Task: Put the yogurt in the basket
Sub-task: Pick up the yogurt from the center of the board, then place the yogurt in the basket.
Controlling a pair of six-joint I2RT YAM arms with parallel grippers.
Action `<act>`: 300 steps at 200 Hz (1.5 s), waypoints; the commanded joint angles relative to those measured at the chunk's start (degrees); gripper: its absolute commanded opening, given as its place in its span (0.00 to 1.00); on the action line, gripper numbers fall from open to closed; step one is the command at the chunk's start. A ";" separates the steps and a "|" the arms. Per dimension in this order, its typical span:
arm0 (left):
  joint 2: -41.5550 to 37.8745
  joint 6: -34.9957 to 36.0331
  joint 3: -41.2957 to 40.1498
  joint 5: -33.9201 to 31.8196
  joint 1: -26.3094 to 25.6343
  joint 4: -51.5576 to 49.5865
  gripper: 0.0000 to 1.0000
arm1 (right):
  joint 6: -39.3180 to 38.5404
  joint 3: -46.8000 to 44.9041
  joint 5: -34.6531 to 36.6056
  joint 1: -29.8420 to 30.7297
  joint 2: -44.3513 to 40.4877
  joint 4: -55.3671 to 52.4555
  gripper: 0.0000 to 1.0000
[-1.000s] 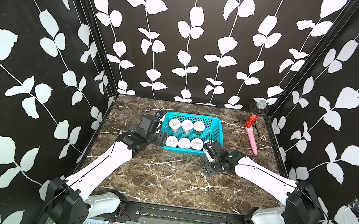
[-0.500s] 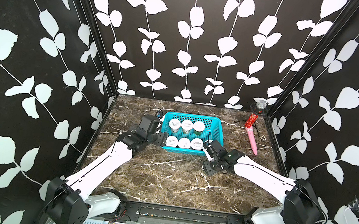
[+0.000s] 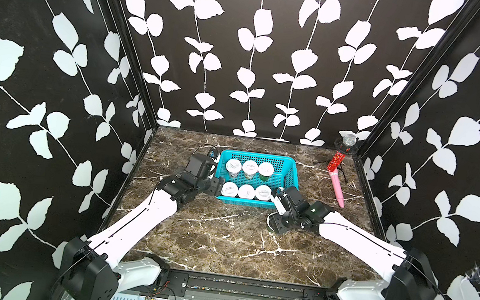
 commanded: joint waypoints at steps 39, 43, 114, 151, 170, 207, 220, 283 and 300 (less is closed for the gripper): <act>-0.66 0.54 -0.64 -0.04 0.48 0.26 0.84 | -0.99 4.52 -5.92 0.42 -2.42 4.06 0.53; -0.62 0.52 -0.61 -0.05 0.47 0.27 0.84 | -1.13 4.76 -5.89 0.43 -2.51 4.17 0.54; -0.72 0.63 -0.63 0.05 0.45 0.17 0.84 | -1.73 11.99 -7.97 -0.61 -1.85 6.73 0.53; -0.68 0.63 -0.63 0.06 0.47 0.27 0.84 | -1.17 16.17 -8.65 -3.02 -1.59 7.72 0.54; -0.69 0.63 -0.71 -0.01 0.48 0.34 0.84 | -0.07 18.29 -5.38 -4.81 -0.99 7.23 0.54; -0.57 0.62 -0.69 0.07 0.47 0.43 0.84 | 0.63 21.55 -0.73 -8.44 0.70 7.20 0.54; -0.60 0.62 -0.67 0.07 0.52 0.43 0.84 | 0.28 21.83 -0.15 -9.58 1.25 7.80 0.53; -0.47 0.68 -0.63 0.00 0.47 0.43 0.84 | -2.01 24.98 2.77 -14.99 6.90 8.24 0.53; -0.43 0.64 -0.63 0.06 0.52 0.44 0.84 | -2.38 26.03 2.77 -16.40 8.98 8.20 0.53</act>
